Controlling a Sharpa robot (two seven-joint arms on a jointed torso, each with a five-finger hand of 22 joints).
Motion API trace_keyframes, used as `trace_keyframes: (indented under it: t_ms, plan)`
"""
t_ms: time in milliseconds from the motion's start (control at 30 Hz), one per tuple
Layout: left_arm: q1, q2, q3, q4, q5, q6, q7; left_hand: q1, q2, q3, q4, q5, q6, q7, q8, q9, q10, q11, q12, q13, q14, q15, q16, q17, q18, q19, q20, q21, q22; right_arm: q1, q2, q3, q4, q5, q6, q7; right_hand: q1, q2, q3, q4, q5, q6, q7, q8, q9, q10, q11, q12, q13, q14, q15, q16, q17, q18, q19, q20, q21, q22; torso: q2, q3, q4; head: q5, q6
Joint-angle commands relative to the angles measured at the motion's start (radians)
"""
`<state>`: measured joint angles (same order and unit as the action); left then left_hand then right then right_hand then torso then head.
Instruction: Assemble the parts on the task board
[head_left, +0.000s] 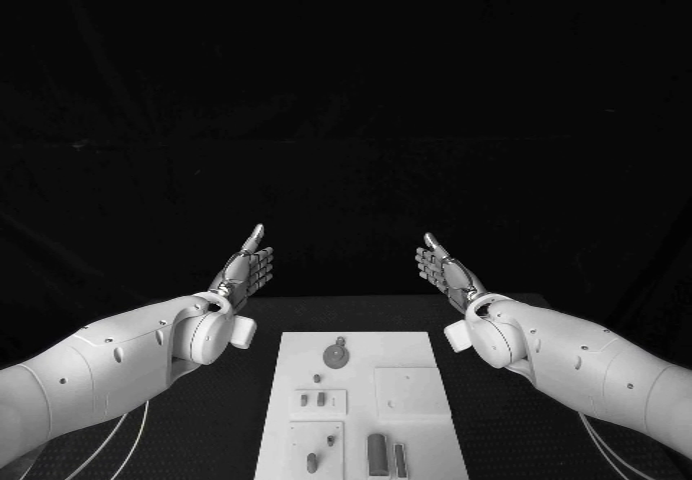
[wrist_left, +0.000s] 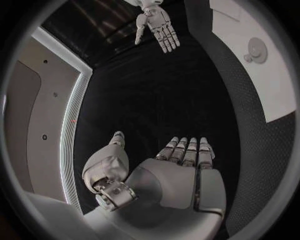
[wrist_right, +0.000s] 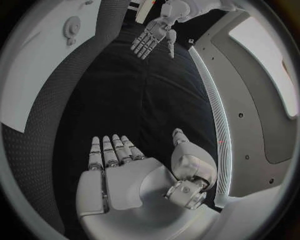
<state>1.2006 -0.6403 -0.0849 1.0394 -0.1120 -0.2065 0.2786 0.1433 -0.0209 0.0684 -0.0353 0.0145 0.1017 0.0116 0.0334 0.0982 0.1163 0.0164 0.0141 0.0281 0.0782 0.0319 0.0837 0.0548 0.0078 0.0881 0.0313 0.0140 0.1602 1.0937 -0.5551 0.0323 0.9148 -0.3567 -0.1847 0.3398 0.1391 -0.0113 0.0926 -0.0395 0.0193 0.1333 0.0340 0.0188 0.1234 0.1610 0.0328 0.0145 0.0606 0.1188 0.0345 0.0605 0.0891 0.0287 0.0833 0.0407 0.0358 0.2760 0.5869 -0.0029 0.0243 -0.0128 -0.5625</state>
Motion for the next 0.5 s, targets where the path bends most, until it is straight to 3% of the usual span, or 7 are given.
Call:
trace_keyframes:
  t_ms: [33,133,300,500]
  plan:
    - [-0.017,-0.015,0.011,0.072,0.026,-0.121,0.06,-0.143,0.021,-0.068,0.035,-0.014,-0.102,-0.012,-0.033,-0.098,-0.116,-0.016,-0.014,-0.028,-0.078,-0.032,-0.084,-0.055,-0.008,-0.088,-0.031,-0.014,-0.16,-0.004,-0.022,-0.003,0.069,0.062,-0.101,0.039,-0.139,0.011,-0.093,0.039,-0.019,-0.133,-0.034,-0.019,-0.123,-0.161,-0.033,-0.014,-0.061,-0.119,-0.034,-0.061,-0.089,-0.029,-0.083,-0.041,-0.036,-0.276,-0.035,0.0023,-0.0198,0.01,-0.029]
    - [-0.042,-0.038,0.024,0.156,0.042,-0.202,0.093,-0.143,0.021,-0.068,0.035,-0.014,-0.102,-0.012,-0.033,-0.098,-0.116,-0.016,-0.014,-0.028,-0.078,-0.032,-0.084,-0.055,-0.008,-0.088,-0.031,-0.014,-0.16,-0.01,-0.052,-0.007,0.154,0.104,-0.171,0.059,-0.139,0.011,-0.093,0.039,-0.019,-0.133,-0.034,-0.019,-0.123,-0.161,-0.033,-0.014,-0.061,-0.119,-0.034,-0.061,-0.089,-0.029,-0.083,-0.041,-0.036,-0.276,-0.042,0.0028,-0.0239,0.013,-0.037]
    - [-0.091,-0.084,0.052,0.327,0.074,-0.367,0.161,-0.143,0.021,-0.068,0.035,-0.014,-0.102,-0.012,-0.033,-0.098,-0.116,-0.016,-0.014,-0.028,-0.078,-0.032,-0.084,-0.055,-0.008,-0.088,-0.031,-0.014,-0.16,-0.022,-0.111,-0.016,0.327,0.192,-0.314,0.101,-0.139,0.011,-0.093,0.039,-0.019,-0.133,-0.034,-0.019,-0.123,-0.161,-0.033,-0.014,-0.061,-0.119,-0.034,-0.061,-0.089,-0.029,-0.083,-0.041,-0.036,-0.276,-0.043,0.0029,-0.0243,0.013,-0.038]
    - [-0.133,-0.123,0.075,0.47,0.101,-0.505,0.217,-0.143,0.021,-0.068,0.035,-0.014,-0.102,-0.012,-0.033,-0.098,-0.116,-0.016,-0.014,-0.028,-0.078,-0.032,-0.084,-0.055,-0.008,-0.088,-0.031,-0.014,-0.16,-0.034,-0.177,-0.025,0.515,0.286,-0.47,0.146,-0.139,0.011,-0.093,0.039,-0.019,-0.133,-0.034,-0.019,-0.123,-0.161,-0.033,-0.014,-0.061,-0.119,-0.034,-0.061,-0.089,-0.029,-0.083,-0.041,-0.036,-0.276,-0.043,0.0029,-0.0243,0.013,-0.038]
